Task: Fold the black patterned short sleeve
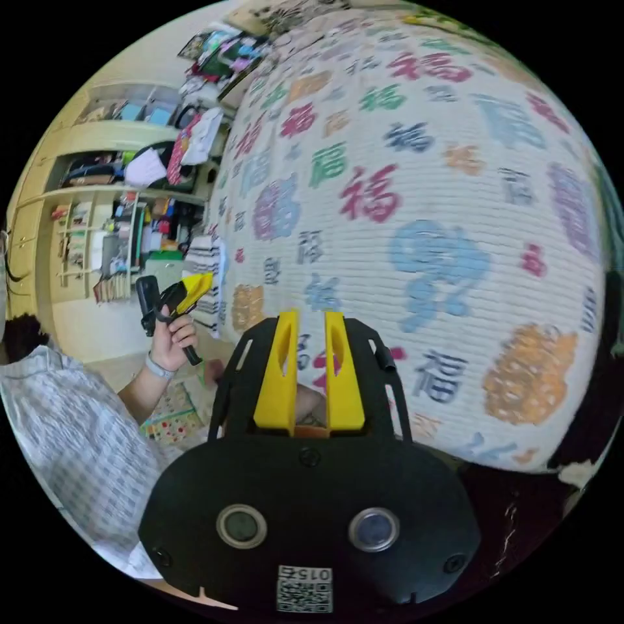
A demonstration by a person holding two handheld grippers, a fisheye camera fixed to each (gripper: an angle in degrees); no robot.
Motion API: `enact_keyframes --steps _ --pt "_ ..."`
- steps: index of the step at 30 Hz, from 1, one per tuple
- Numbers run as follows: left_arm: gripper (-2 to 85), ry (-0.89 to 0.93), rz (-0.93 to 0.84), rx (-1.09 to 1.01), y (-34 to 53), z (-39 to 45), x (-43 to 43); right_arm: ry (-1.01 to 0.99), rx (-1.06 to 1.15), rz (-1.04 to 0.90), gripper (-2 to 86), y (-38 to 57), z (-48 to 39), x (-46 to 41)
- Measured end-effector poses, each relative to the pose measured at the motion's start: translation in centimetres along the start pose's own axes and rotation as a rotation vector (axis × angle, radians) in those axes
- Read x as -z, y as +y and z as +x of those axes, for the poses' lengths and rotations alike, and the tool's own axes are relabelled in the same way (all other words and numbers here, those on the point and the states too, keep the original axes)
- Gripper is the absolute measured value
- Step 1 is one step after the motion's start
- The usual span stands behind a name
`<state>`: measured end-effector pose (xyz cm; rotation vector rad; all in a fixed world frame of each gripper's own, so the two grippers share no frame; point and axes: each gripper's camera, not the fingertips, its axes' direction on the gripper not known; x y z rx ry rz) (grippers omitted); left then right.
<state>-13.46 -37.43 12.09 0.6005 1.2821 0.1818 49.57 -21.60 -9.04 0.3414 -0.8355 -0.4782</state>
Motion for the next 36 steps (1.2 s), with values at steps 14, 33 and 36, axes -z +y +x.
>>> enact_keyframes --steps 14,33,36 --pt "8.5 0.22 -0.333 -0.298 -5.0 14.1 -35.2 0.477 -0.517 0.419 18.1 6.0 21.9 26.6" --pt "5.1 0.22 -0.467 -0.396 -6.4 16.0 -54.3 -0.263 -0.118 0.602 3.8 13.0 20.4 34.4" --pt "3.2 0.22 -0.393 -0.444 -7.6 16.5 -49.0 -0.408 -0.036 0.601 3.4 13.1 19.2 35.2"
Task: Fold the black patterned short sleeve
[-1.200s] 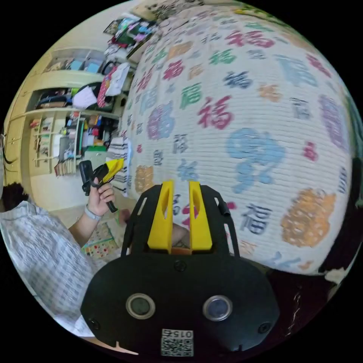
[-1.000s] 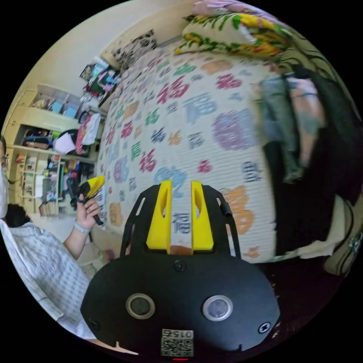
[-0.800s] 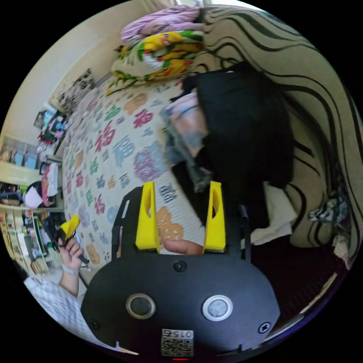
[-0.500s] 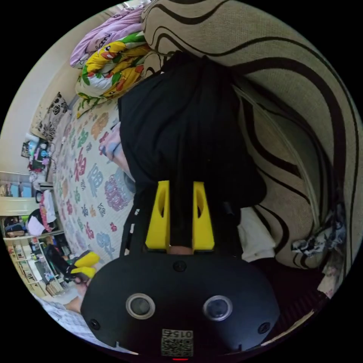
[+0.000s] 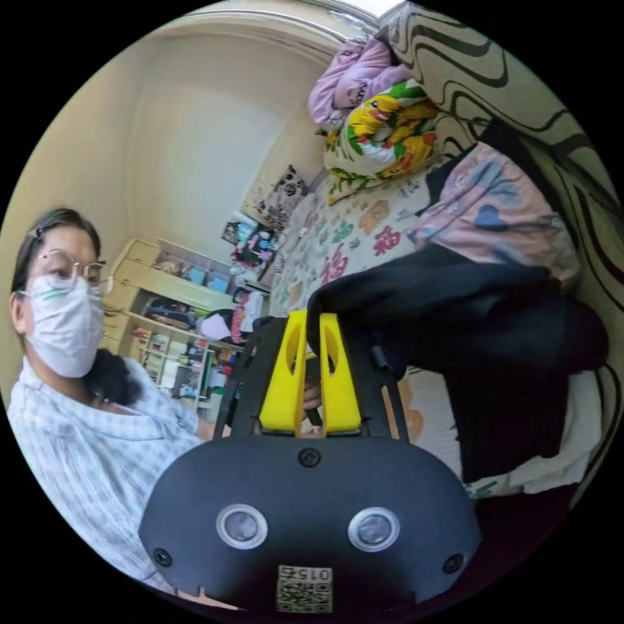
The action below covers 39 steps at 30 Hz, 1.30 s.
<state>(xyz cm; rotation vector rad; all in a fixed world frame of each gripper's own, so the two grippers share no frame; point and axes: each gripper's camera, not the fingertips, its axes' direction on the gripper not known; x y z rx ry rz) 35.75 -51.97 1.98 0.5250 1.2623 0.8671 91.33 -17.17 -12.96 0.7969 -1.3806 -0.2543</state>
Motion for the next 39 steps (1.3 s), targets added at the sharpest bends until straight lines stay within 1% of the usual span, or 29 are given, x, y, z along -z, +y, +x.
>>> enact_keyframes --steps 4,6,8,9,10,11,12,13,14,15,16,18,19,20,21,22,23,25,26,27,28,29,31,32,34,35,37,38,39 --pt "3.0 -0.122 -0.016 -0.106 1.1 3.8 7.4 -0.15 0.116 -0.117 3.3 0.0 -3.6 -3.8" --pt "3.2 -0.206 -0.039 -0.09 2.8 4.4 10.0 -0.173 0.136 -0.202 3.5 0.6 -4.4 -6.8" --pt "3.5 -0.363 -0.076 -0.007 5.7 3.7 12.3 -0.146 0.032 -0.321 3.4 1.6 -3.1 -10.8" --pt "3.7 -0.526 -0.121 0.089 8.2 2.2 13.7 -0.142 -0.069 -0.358 2.9 2.8 -1.5 -13.2" --pt "4.1 -0.674 -0.157 0.27 11.3 -0.2 15.4 -0.15 -0.145 -0.383 2.0 4.1 0.2 -15.0" --pt "4.3 -0.723 -0.17 0.387 12.9 -1.7 16.3 -0.15 -0.18 -0.399 2.1 4.7 1.0 -15.8" --pt "5.8 -0.725 -0.196 0.592 16.2 -4.5 18.0 -0.113 -0.247 -0.431 2.5 5.9 2.6 -17.3" --pt "6.9 -0.662 -0.176 0.736 18.8 -6.3 19.7 -0.04 -0.314 -0.458 3.3 7.0 4.0 -18.4" --pt "7.2 -0.623 -0.137 0.76 19.6 -6.6 20.4 -0.012 -0.334 -0.464 3.7 7.4 4.6 -18.8" --pt "7.6 -0.589 -0.058 0.748 20.0 -6.5 21.4 0.036 -0.347 -0.466 4.6 7.9 5.5 -19.5" --pt "7.9 -0.637 -0.049 0.698 19.5 -6.0 21.6 0.102 -0.347 -0.479 5.5 8.1 6.3 -20.4" --pt "9.9 -0.702 -0.084 0.592 17.9 -5.5 20.9 0.212 -0.322 -0.52 7.2 8.0 7.4 -22.2" --pt "11.0 -0.693 -0.101 0.532 16.8 -5.7 19.9 0.282 -0.316 -0.556 8.8 7.7 8.3 -23.7" --pt "11.5 -0.675 -0.112 0.509 16.2 -5.9 19.3 0.303 -0.314 -0.57 9.3 7.5 8.7 -24.5" --pt "11.9 -0.621 -0.151 0.474 15.2 -6.7 17.8 0.327 -0.313 -0.588 10.2 7.1 9.5 -26.0" --pt "11.7 -0.584 -0.234 0.439 14.3 -7.6 15.9 0.334 -0.326 -0.599 10.2 6.7 10.4 -27.6" --pt "11.3 -0.583 -0.288 0.419 14.0 -8.1 15.0 0.323 -0.339 -0.6 10.2 6.5 10.9 -28.4" --pt "3.8 -0.631 -0.437 0.376 13.2 -9.8 13.0 0.285 -0.426 -0.604 6.3 5.9 12.8 -31.0" --pt "2.8 -0.612 -0.445 0.38 13.1 -10.1 13.2 0.288 -0.466 -0.601 4.1 5.7 13.2 -31.4" --pt "0.7 -0.509 -0.409 0.39 12.6 -10.4 14.3 0.281 -0.502 -0.587 1.4 5.3 13.3 -31.8" --pt "0.1 -0.439 -0.317 0.386 12.3 -10.1 16.5 0.252 -0.463 -0.57 0.5 4.6 12.7 -32.0" --pt "-0.3 -0.436 -0.268 0.388 12.3 -9.8 17.8 0.246 -0.434 -0.568 0.3 4.2 12.3 -31.9" --pt "-0.7 -0.473 -0.094 0.412 12.6 -8.4 23.8 0.282 -0.303 -0.575 -0.3 2.8 10.3 -31.4" --pt "-0.7 -0.493 -0.056 0.42 12.8 -8.1 25.3 0.293 -0.272 -0.573 -0.4 2.5 9.8 -31.2" --pt "-0.8 -0.612 0.082 0.479 14.1 -6.9 30.9 0.32 -0.196 -0.564 -0.5 1.4 8.5 -30.8" --pt "-0.8 -0.645 0.111 0.497 14.5 -6.8 32.1 0.331 -0.189 -0.56 -0.5 1.2 8.4 -30.8" --pt "-0.8 -0.721 0.198 0.617 16.8 -7.3 35.7 0.38 -0.172 -0.565 -0.5 0.7 8.7 -31.5" --pt "-0.8 -0.72 0.211 0.653 17.4 -7.7 36.2 0.384 -0.183 -0.568 -0.5 0.7 8.9 -31.8" --pt "-0.6 -0.71 0.224 0.738 18.7 -8.6 36.7 0.368 -0.216 -0.556 -0.4 0.7 9.4 -32.5"
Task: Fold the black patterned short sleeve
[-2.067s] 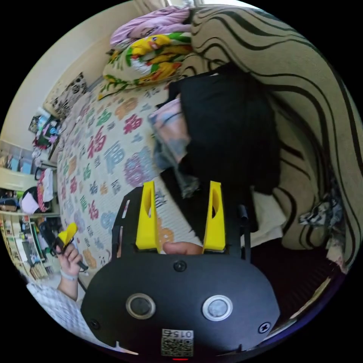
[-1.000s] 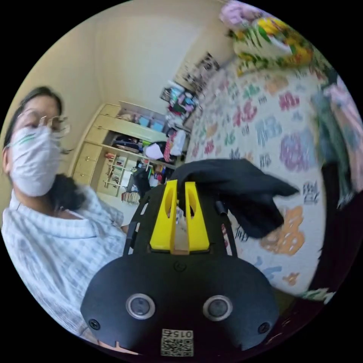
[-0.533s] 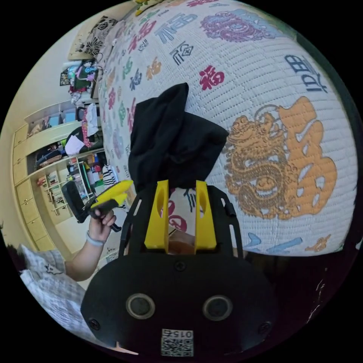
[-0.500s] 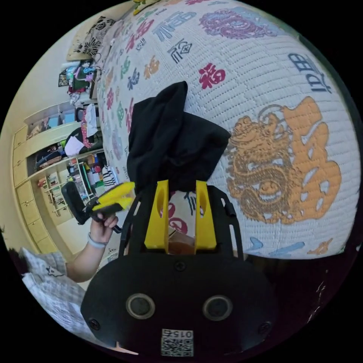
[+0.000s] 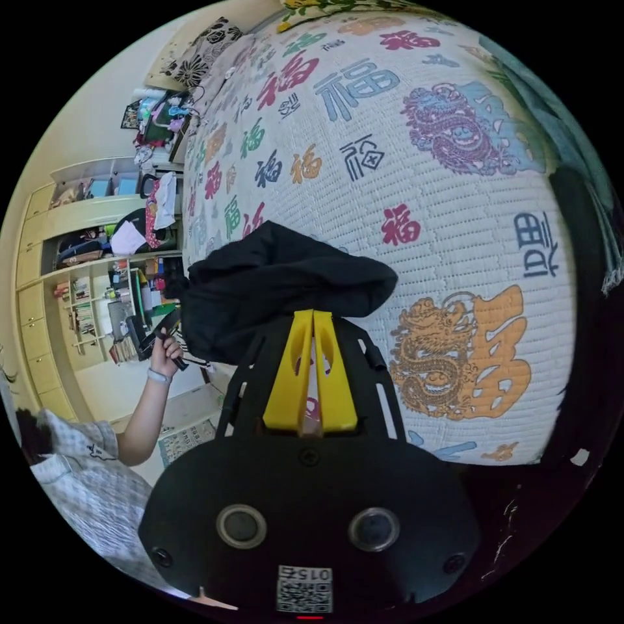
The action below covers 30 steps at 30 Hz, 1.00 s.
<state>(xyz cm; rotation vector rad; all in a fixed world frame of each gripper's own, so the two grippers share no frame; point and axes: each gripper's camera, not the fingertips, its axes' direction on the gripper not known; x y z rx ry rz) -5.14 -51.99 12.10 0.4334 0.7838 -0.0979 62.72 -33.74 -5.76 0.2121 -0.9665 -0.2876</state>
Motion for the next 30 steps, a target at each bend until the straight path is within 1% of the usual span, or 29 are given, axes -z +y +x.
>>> enact_keyframes --steps 1,3,5,8,10,11,13,14,16,18,19,20,22,23,24,25,27,30 --pt "-0.4 0.007 -0.035 0.073 0.4 -1.3 -0.5 0.004 -0.043 0.02 -0.2 -0.2 0.2 -0.5" --pt "0.2 0.023 -0.084 0.133 1.0 -2.3 -0.9 0.046 -0.08 0.047 0.4 -0.2 0.1 -0.9" --pt "1.9 0.048 -0.067 0.119 1.8 -2.1 -0.2 0.054 -0.031 0.075 1.8 0.1 -0.9 -1.0" --pt "5.5 0.052 -0.051 0.07 2.9 -1.0 1.5 0.085 0.178 0.043 6.7 0.3 -4.7 -2.1" --pt "6.3 0.002 -0.037 0.002 3.2 0.4 2.9 0.127 0.389 -0.031 10.0 0.1 -8.8 -4.3" --pt "6.6 -0.013 -0.033 -0.017 3.2 0.8 3.2 0.142 0.441 -0.049 10.9 0.0 -9.9 -5.1" --pt "8.1 -0.059 -0.025 -0.127 2.7 2.8 4.3 0.201 0.625 -0.112 13.4 -1.0 -13.9 -8.2" --pt "8.7 -0.068 -0.03 -0.163 2.5 3.4 4.4 0.206 0.665 -0.131 13.7 -1.3 -14.8 -9.0" --pt "11.0 -0.09 -0.112 -0.301 1.5 5.3 4.0 0.197 0.809 -0.167 13.8 -2.6 -18.8 -11.6" --pt "11.5 -0.122 -0.188 -0.372 1.1 6.3 3.5 0.179 0.904 -0.201 13.6 -3.5 -21.5 -13.4" --pt "11.0 -0.158 -0.201 -0.423 1.0 7.0 3.6 0.207 0.959 -0.249 13.8 -4.0 -22.9 -15.1" --pt "10.6 -0.175 -0.202 -0.446 1.0 7.3 3.7 0.244 0.983 -0.284 13.9 -4.2 -23.5 -16.1" --pt "9.4 -0.188 -0.212 -0.499 1.0 8.2 4.2 0.461 0.988 -0.421 14.3 -5.4 -23.9 -20.6" --pt "9.3 -0.179 -0.219 -0.504 1.0 8.4 4.4 0.484 0.985 -0.464 13.7 -5.5 -23.8 -21.5" --pt "9.0 -0.156 -0.24 -0.517 1.1 8.7 4.5 0.467 0.992 -0.554 9.5 -5.5 -23.5 -22.7" --pt "8.9 -0.148 -0.27 -0.537 1.3 9.0 4.6 0.423 0.996 -0.575 2.4 -5.1 -23.5 -22.7" --pt "8.8 -0.164 -0.292 -0.566 1.7 9.3 5.0 0.367 0.987 -0.541 1.3 -4.3 -23.3 -21.4" --pt "8.9 -0.144 -0.28 -0.58 2.6 9.6 6.5 0.257 0.857 -0.409 0.5 -3.1 -21.4 -17.1"
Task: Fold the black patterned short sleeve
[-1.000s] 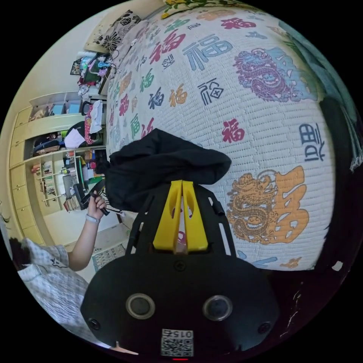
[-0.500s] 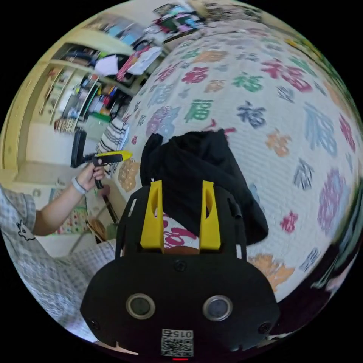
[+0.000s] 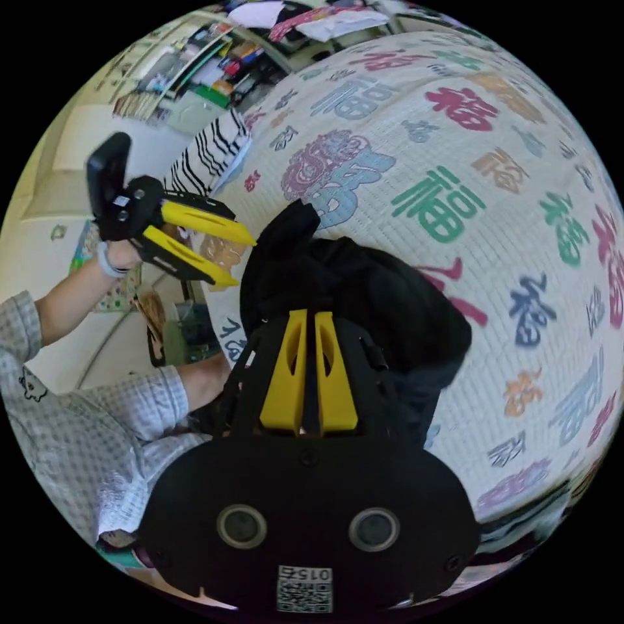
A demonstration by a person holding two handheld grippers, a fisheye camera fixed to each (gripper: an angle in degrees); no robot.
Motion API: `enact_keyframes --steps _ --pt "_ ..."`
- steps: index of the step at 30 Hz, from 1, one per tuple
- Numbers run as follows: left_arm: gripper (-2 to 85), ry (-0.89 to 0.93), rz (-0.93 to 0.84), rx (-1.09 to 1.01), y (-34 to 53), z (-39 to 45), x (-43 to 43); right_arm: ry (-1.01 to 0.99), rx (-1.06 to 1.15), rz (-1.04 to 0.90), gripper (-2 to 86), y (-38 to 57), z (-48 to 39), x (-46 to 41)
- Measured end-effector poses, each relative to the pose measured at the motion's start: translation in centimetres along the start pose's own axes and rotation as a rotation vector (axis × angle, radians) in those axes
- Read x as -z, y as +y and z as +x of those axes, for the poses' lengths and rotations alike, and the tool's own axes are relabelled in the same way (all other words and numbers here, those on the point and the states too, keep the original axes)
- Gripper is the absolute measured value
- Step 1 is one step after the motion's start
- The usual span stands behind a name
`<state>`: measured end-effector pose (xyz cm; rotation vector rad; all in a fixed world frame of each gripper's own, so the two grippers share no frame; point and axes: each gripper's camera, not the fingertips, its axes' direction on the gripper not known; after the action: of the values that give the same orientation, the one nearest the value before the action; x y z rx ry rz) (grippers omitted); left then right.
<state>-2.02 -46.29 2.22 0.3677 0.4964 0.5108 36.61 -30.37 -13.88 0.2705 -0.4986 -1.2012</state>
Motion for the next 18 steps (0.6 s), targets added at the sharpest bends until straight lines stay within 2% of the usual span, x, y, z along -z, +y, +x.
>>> enact_keyframes --steps 4,7,15,18 --pt "9.8 -0.004 -0.012 -0.083 0.9 2.3 1.2 -0.222 -0.296 0.284 0.3 8.8 2.9 3.8" --pt "11.3 -0.007 -0.004 -0.166 0.8 4.5 1.9 -0.292 -0.457 0.435 0.4 14.4 3.9 4.6" --pt "13.1 -0.105 0.008 -0.253 -1.2 7.5 3.6 -0.312 -0.573 0.48 0.4 19.2 1.9 2.1" --pt "12.8 -0.02 0.033 -0.222 -2.4 7.8 4.3 -0.33 -0.572 0.502 0.4 19.6 0.9 1.4"
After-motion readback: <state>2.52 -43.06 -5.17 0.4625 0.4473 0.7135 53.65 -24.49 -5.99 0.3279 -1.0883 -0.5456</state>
